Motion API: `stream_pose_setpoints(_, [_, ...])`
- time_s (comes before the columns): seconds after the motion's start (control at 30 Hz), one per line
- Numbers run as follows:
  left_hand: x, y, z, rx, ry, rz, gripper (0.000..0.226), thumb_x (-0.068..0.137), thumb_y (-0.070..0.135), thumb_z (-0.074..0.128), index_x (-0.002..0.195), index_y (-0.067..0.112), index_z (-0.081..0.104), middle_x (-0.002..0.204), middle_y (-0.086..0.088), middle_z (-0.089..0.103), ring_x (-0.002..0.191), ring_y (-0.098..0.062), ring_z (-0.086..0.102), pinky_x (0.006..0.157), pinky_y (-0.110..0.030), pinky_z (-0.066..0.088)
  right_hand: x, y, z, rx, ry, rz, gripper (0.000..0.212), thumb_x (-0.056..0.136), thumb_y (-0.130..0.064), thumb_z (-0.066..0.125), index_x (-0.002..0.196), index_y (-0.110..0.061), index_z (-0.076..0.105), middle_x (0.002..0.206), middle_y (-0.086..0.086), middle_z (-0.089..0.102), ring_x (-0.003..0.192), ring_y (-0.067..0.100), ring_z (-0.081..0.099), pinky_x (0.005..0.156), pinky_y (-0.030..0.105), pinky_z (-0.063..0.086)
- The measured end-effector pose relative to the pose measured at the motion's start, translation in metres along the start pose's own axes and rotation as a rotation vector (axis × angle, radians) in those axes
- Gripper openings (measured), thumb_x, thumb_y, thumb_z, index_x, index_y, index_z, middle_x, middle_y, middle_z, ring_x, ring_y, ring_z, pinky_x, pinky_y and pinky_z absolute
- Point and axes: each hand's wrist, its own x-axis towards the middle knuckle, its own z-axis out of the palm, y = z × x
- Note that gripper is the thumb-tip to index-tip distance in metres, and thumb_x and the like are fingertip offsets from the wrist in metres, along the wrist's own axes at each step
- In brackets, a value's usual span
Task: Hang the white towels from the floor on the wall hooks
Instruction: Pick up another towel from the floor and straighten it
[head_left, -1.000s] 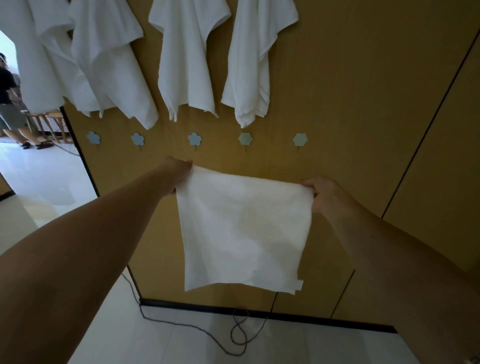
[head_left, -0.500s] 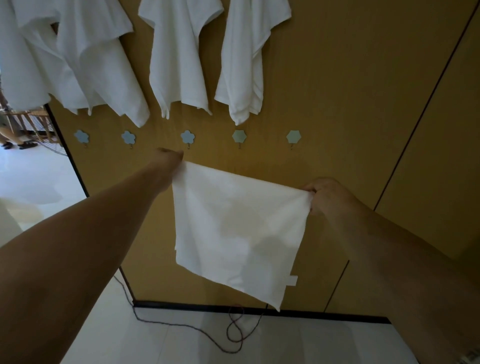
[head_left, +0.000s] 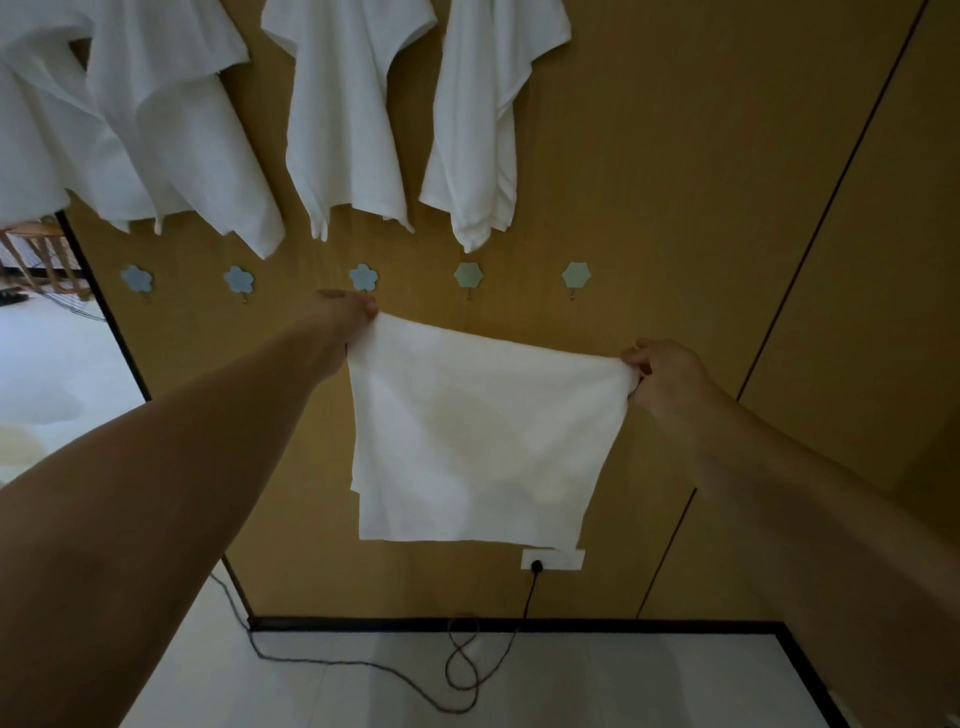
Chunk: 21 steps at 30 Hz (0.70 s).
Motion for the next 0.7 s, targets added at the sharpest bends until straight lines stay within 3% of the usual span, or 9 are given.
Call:
stream_pose_setpoints(0.07, [0.004,-0.001,0.000,0.014,-0.009,-0.002,0.016,0.089,0.009,0.067,0.105,0.012,0.067,0.115,-0.005,0.063,0.097,-0.018,0.056,0.090,-0.035,0.049,0.002,-0.009,0.002,0.192,-0.002,0.132,0.053,0.095,0.008,0.047,0.146,-0.004,0.040,0.145,0.013,0.046,0.118,0.029,0.055,0.102,0.037,0.043])
stream_pose_setpoints(0.13, [0.006,-0.001,-0.001,0.033,-0.002,-0.017,0.016,0.088,0.007,0.069,0.104,0.011,0.066,0.117,-0.008,0.063,0.097,-0.020,0.058,0.092,-0.037,0.050,0.000,-0.015,0.000,0.194,-0.007,0.157,0.057,0.092,0.009,0.053,0.146,-0.008,0.043,0.130,0.010,0.056,0.091,0.021,0.059,0.088,0.038,0.049])
stream_pose_setpoints(0.2, [0.006,0.001,-0.002,0.055,-0.010,-0.022,0.033,0.087,0.003,0.069,0.118,0.006,0.060,0.124,-0.013,0.060,0.108,-0.025,0.058,0.097,-0.041,0.050,0.000,-0.019,-0.004,0.151,-0.006,0.138,0.059,0.091,0.008,0.056,0.146,-0.008,0.043,0.125,0.010,0.058,0.098,0.022,0.059,0.094,0.040,0.049])
stream_pose_setpoints(0.27, [0.002,0.003,-0.001,0.083,-0.076,-0.008,0.049,0.087,-0.003,0.067,0.132,0.004,0.051,0.131,-0.015,0.055,0.118,-0.030,0.055,0.099,-0.042,0.049,0.000,-0.023,-0.010,0.073,0.011,0.120,0.060,0.092,0.007,0.055,0.148,-0.006,0.038,0.144,0.016,0.048,0.124,0.028,0.051,0.109,0.043,0.041])
stream_pose_setpoints(0.33, [-0.002,0.006,0.003,0.051,-0.114,0.012,0.042,0.086,-0.008,0.065,0.125,0.005,0.055,0.128,-0.016,0.056,0.121,-0.032,0.055,0.098,-0.040,0.049,-0.005,-0.025,-0.013,0.039,0.025,0.083,0.058,0.094,0.006,0.053,0.148,-0.003,0.035,0.149,0.018,0.041,0.133,0.032,0.044,0.111,0.042,0.038])
stream_pose_setpoints(0.43, [-0.008,0.008,0.006,-0.025,-0.191,0.057,0.023,0.083,-0.011,0.064,0.096,0.007,0.065,0.112,-0.013,0.060,0.120,-0.030,0.056,0.100,-0.038,0.048,-0.020,-0.026,-0.015,0.146,0.100,-0.001,0.045,0.092,0.009,0.051,0.136,0.009,0.047,0.120,0.017,0.061,0.108,0.028,0.056,0.083,0.029,0.052])
stream_pose_setpoints(0.5, [-0.008,0.008,0.007,-0.020,-0.292,0.093,0.027,0.078,-0.008,0.072,0.102,0.002,0.068,0.118,-0.014,0.063,0.120,-0.029,0.056,0.106,-0.039,0.044,-0.035,-0.031,-0.018,0.210,0.137,-0.066,0.046,0.087,0.011,0.053,0.133,0.012,0.049,0.092,0.009,0.061,0.087,0.021,0.057,0.067,0.024,0.052])
stream_pose_setpoints(0.57, [-0.007,0.010,0.009,0.080,-0.420,0.119,0.042,0.066,0.004,0.084,0.106,0.003,0.070,0.121,-0.013,0.064,0.118,-0.025,0.057,0.109,-0.038,0.040,-0.048,-0.039,-0.022,0.116,0.162,-0.152,0.046,0.084,0.007,0.060,0.129,0.004,0.057,0.094,0.007,0.063,0.086,0.016,0.061,0.071,0.024,0.053])
stream_pose_setpoints(0.7, [-0.005,0.015,0.020,0.567,-0.532,0.283,0.056,0.048,0.030,0.095,0.100,0.020,0.075,0.111,0.001,0.066,0.108,-0.017,0.058,0.101,-0.034,0.045,-0.066,-0.054,-0.023,-0.155,0.189,-0.334,0.044,0.066,-0.007,0.086,0.108,-0.006,0.071,0.101,0.004,0.066,0.089,0.015,0.064,0.070,0.023,0.051])
